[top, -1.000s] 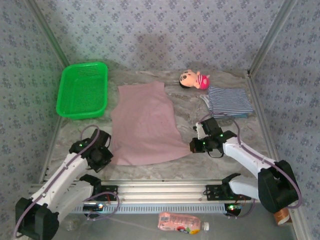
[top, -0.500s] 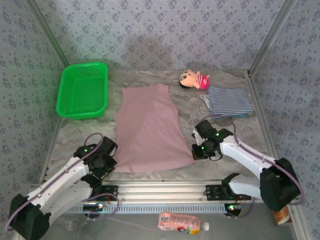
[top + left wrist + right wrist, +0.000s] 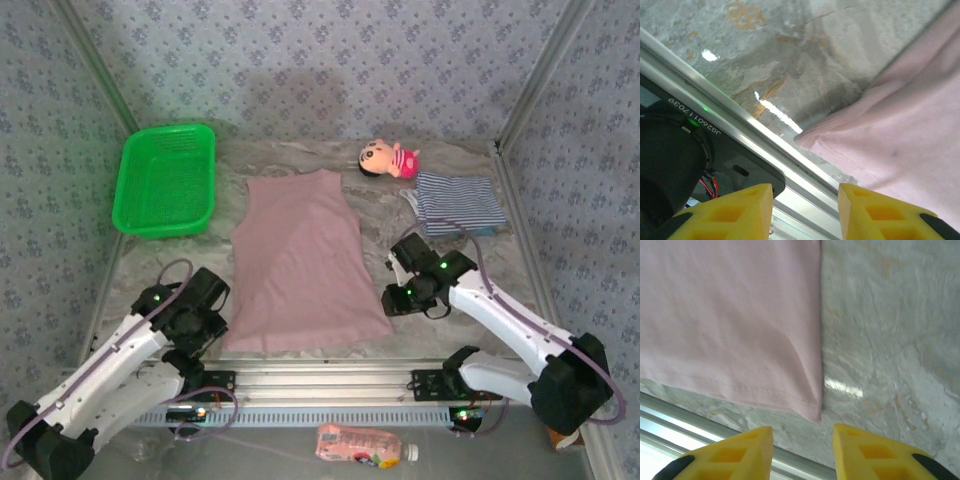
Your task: Fold and stack the tank tops
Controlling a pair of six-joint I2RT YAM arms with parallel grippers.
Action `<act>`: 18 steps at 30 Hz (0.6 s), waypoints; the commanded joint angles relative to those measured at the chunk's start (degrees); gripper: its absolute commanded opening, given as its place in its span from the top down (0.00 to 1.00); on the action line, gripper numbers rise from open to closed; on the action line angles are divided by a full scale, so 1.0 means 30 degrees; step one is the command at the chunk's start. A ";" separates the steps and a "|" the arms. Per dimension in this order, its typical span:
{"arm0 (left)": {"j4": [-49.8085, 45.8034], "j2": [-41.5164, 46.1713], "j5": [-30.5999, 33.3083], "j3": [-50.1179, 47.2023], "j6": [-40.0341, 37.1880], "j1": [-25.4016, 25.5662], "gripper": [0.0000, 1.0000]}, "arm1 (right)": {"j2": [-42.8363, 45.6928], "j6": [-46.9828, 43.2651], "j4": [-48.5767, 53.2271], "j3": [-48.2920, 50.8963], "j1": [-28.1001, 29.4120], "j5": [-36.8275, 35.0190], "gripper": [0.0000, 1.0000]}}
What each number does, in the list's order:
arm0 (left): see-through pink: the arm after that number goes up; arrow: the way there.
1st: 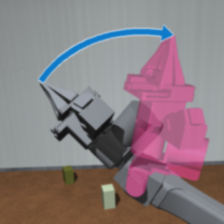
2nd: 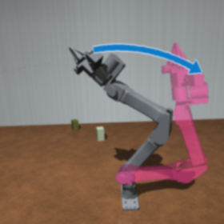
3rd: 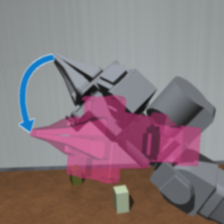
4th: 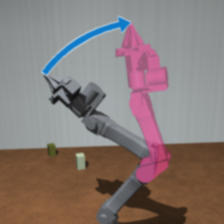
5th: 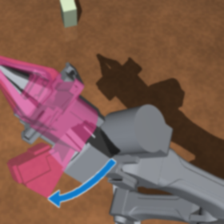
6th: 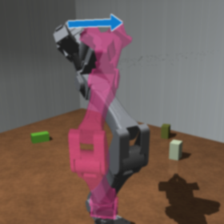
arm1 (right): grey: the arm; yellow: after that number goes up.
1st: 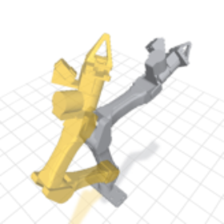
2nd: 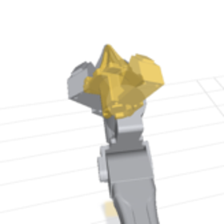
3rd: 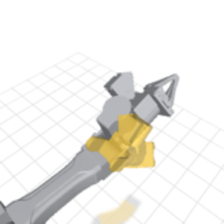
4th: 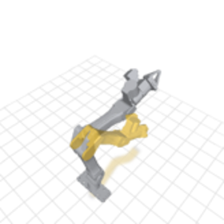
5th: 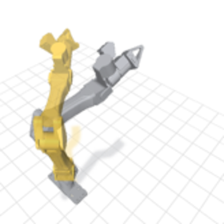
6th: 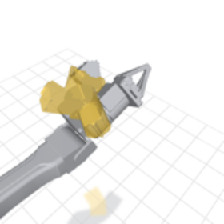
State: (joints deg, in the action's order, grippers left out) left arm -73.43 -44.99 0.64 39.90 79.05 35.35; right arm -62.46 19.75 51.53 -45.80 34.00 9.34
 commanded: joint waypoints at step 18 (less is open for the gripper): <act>1.1371 -1.7529 -0.1821 0.7436 -1.2102 -0.3402 0.56 | -0.9065 0.0202 -1.1997 0.1291 0.2210 0.1396 0.52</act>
State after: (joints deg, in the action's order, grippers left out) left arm -41.87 -95.50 -3.25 60.42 48.86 25.80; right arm -87.61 20.58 15.46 -41.54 40.91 15.46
